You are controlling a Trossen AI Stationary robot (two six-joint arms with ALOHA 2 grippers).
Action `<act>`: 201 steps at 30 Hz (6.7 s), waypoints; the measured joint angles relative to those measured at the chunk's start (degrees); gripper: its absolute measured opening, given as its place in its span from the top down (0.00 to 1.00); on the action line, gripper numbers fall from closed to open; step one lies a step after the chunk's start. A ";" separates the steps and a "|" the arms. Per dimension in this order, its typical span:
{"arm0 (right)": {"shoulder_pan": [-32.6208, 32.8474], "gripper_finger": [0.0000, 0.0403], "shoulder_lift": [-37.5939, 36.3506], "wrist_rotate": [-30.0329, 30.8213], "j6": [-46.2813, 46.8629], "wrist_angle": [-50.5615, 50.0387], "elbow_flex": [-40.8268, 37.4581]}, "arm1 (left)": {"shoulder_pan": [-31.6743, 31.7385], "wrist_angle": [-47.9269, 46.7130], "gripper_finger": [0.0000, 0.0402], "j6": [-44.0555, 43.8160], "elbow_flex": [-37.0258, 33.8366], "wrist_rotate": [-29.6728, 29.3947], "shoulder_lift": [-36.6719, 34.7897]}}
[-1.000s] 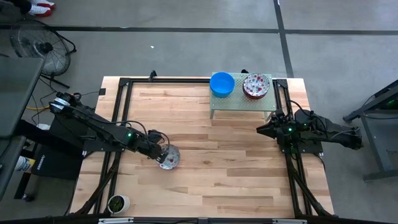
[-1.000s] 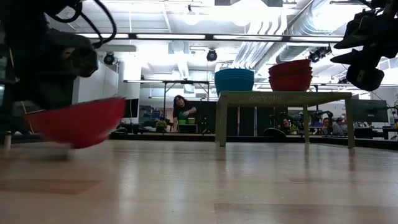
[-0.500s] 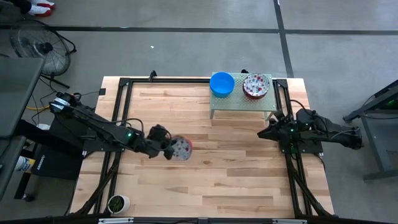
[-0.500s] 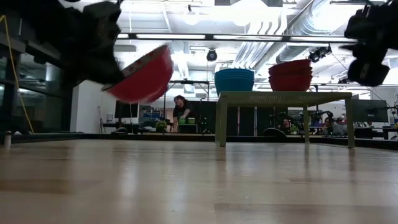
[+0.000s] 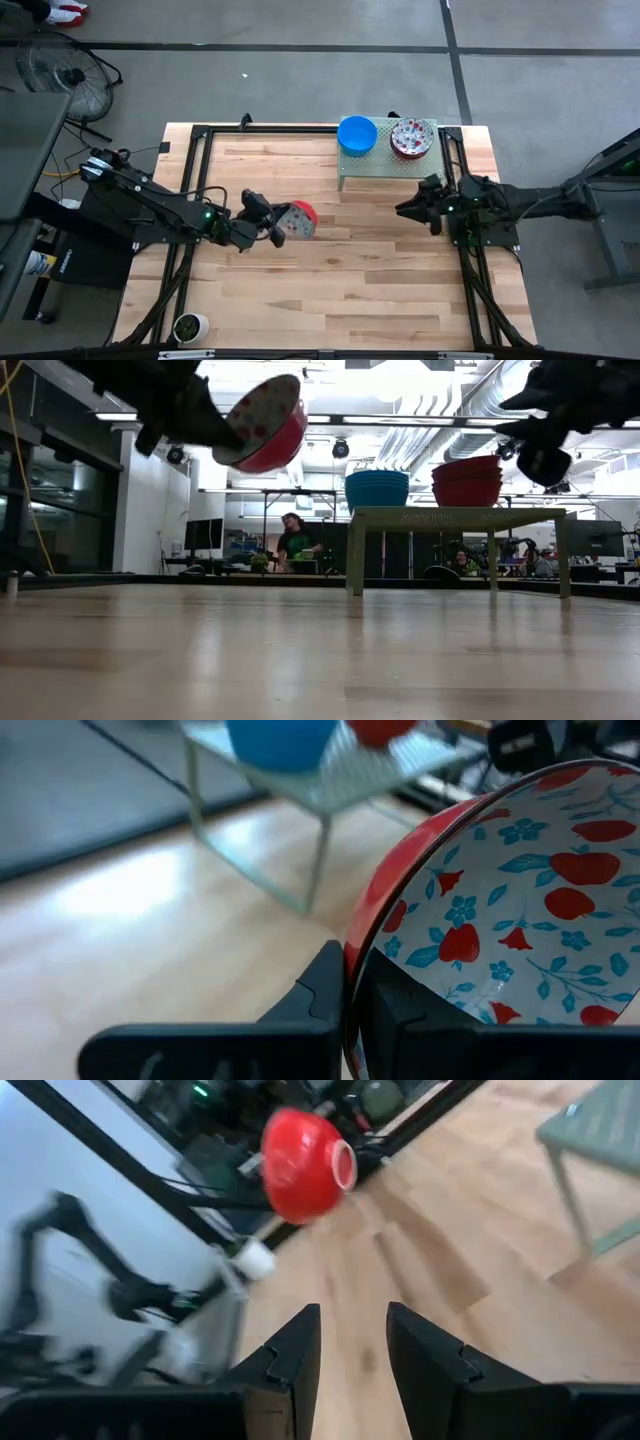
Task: Pick & Place Mini bowls
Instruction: Stack the white bowl on the white bowls on the shelf
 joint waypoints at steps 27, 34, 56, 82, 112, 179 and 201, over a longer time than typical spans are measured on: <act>8.66 0.56 45.25 32.52 -41.53 14.62 28.32 | 12.20 -2.53 0.99 27.04 12.28 -15.42 4.43; 5.90 0.33 50.29 30.94 -41.53 17.30 32.39 | 13.25 -2.30 0.99 35.20 16.32 -12.70 7.93; 1.07 0.24 59.14 32.79 -42.92 16.09 38.96 | 13.33 5.32 0.99 55.10 21.01 -3.70 9.60; -0.14 0.61 59.14 40.58 -34.76 14.78 38.96 | 13.29 9.76 0.99 58.31 21.01 -3.28 9.60; -3.89 0.92 59.09 29.98 -32.59 12.83 38.83 | 12.94 9.25 0.47 61.83 20.96 -1.03 9.49; -66.16 0.94 59.53 -21.24 -30.66 -80.76 70.46 | 25.88 -12.94 0.46 65.13 28.13 29.31 5.31; -66.18 0.86 62.85 -22.05 -29.31 -81.47 69.98 | 25.88 -11.70 0.46 61.84 27.26 33.71 5.33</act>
